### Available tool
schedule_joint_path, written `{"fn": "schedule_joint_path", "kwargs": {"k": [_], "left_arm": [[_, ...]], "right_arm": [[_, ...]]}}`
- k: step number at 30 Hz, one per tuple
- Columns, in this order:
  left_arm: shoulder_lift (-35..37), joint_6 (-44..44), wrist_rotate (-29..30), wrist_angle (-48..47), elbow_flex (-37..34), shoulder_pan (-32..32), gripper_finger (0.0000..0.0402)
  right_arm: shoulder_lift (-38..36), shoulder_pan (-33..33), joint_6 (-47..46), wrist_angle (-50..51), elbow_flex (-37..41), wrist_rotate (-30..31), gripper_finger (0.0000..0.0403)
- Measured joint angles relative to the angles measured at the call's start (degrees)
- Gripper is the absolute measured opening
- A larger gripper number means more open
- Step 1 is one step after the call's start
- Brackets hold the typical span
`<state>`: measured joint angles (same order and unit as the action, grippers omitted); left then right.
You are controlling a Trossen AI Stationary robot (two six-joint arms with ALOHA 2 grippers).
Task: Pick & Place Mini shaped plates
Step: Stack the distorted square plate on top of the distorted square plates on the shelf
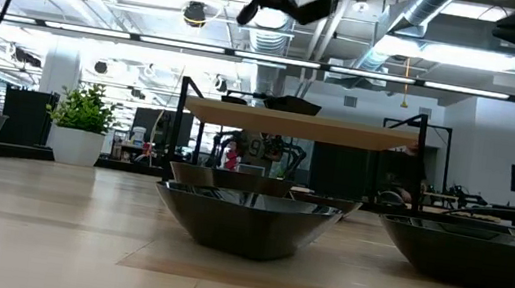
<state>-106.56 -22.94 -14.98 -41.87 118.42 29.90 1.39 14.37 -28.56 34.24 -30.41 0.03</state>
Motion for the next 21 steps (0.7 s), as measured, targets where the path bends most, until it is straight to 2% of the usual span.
{"fn": "schedule_joint_path", "kwargs": {"k": [4,7,14,21], "left_arm": [[-2.9,1.3,0.0,-2.3,0.1,1.8,0.0003],[-5.6,2.7,-2.2,-4.2,0.1,2.7,0.0003],[-10.3,7.7,-3.9,-5.2,0.1,2.8,0.0003],[-10.8,14.3,-2.1,-7.1,0.0,3.6,0.0003]], "right_arm": [[0.0,0.0,0.0,0.0,0.0,0.0,0.0048],[0.0,0.0,0.0,0.0,0.0,0.0,0.0048],[0.0,0.0,0.2,0.0,0.0,0.0,0.0048],[0.0,0.0,0.6,0.1,0.0,0.0,0.0048]]}}
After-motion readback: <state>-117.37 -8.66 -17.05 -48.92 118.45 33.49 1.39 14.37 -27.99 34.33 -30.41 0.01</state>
